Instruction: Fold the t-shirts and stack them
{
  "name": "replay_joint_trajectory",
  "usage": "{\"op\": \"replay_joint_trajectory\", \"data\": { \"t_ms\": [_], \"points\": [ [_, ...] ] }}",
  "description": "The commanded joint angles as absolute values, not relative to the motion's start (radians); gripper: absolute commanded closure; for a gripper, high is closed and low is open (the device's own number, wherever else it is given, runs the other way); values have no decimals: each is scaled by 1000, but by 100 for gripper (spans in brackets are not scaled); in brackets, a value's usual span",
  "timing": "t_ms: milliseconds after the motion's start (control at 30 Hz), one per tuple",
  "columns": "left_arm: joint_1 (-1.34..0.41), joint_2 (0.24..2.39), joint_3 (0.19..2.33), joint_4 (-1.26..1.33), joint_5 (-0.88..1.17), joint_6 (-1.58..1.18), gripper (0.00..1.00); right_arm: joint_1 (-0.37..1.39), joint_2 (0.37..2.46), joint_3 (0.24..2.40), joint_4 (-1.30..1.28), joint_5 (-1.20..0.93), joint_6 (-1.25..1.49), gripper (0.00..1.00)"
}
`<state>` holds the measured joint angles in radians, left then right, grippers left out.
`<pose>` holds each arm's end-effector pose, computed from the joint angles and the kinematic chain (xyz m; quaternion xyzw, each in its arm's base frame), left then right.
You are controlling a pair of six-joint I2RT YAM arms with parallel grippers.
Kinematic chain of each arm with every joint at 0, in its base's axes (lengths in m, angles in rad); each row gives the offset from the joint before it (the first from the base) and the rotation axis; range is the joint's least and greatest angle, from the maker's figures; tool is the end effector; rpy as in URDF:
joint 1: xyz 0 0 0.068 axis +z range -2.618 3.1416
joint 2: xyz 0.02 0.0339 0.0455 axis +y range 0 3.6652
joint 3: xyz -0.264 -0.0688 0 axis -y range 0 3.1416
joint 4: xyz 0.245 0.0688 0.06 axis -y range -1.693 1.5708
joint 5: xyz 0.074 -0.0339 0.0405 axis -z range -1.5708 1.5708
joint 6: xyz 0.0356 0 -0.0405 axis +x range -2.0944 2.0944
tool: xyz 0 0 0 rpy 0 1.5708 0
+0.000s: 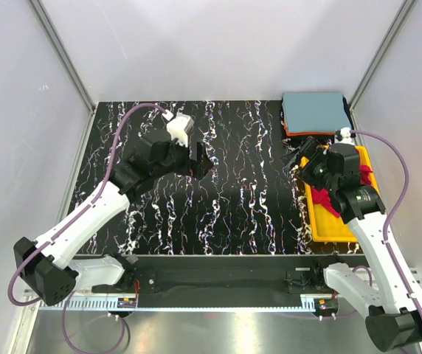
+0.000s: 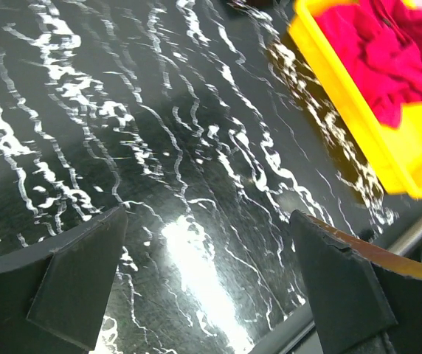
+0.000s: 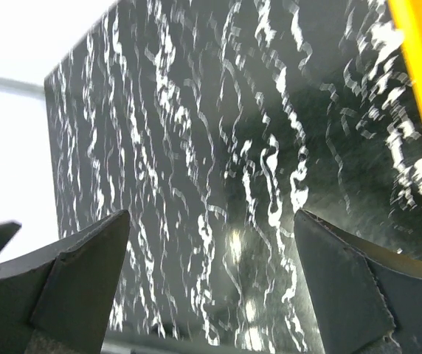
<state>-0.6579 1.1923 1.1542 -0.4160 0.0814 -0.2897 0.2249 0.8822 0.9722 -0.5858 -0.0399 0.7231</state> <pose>0.2102 -0.1661 0.3614 0.1763 0.8292 -0.2722 0.4553 0.1822 0.0431 0.3470 0.2018 0.8348 0.2489 0.4476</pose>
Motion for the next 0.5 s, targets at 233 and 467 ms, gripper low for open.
{"op": "replay_joint_trajectory", "data": {
  "t_ms": [233, 467],
  "points": [
    [-606, 1170, 1189, -371, 107, -318, 1, 226, 1024, 1077, -408, 277, 713, 0],
    [-597, 1174, 1190, -377, 89, -296, 1, -67, 1362, 1122, -488, 367, 770, 0]
  ]
}}
